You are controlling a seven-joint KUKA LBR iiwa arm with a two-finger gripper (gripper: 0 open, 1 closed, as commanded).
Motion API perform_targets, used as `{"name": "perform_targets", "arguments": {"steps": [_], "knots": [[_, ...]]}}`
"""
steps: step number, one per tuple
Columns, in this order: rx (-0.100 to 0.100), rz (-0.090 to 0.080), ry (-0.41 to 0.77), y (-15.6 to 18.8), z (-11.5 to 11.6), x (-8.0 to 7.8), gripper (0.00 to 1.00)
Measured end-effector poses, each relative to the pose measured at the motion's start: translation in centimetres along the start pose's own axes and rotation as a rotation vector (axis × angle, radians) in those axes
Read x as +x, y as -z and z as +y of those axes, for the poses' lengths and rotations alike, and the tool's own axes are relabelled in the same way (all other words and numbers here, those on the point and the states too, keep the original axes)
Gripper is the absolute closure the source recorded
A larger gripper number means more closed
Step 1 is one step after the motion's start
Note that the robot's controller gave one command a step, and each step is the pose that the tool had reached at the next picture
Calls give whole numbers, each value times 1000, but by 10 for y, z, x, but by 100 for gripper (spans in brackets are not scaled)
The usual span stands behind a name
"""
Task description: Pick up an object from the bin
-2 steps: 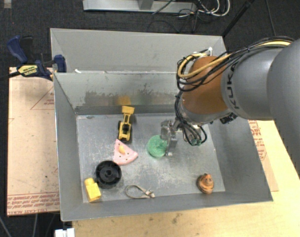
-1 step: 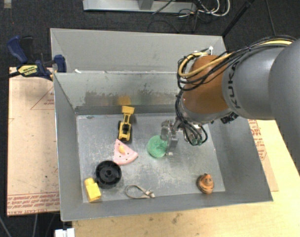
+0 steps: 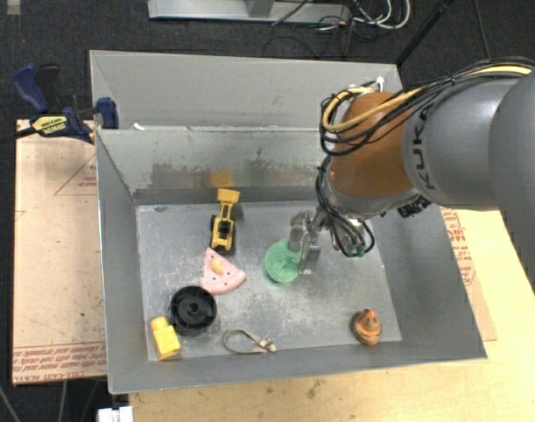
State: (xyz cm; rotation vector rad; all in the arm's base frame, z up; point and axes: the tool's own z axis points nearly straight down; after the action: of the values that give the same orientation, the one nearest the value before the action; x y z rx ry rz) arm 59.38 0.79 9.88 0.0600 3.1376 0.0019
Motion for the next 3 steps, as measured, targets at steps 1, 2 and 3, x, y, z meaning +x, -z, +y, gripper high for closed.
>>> {"name": "perform_targets", "arguments": {"steps": [1,2,3], "knots": [[0,2,0,21,0,0,100],[0,0,0,37,0,0,100],[0,1,0,52,0,0,100]]}}
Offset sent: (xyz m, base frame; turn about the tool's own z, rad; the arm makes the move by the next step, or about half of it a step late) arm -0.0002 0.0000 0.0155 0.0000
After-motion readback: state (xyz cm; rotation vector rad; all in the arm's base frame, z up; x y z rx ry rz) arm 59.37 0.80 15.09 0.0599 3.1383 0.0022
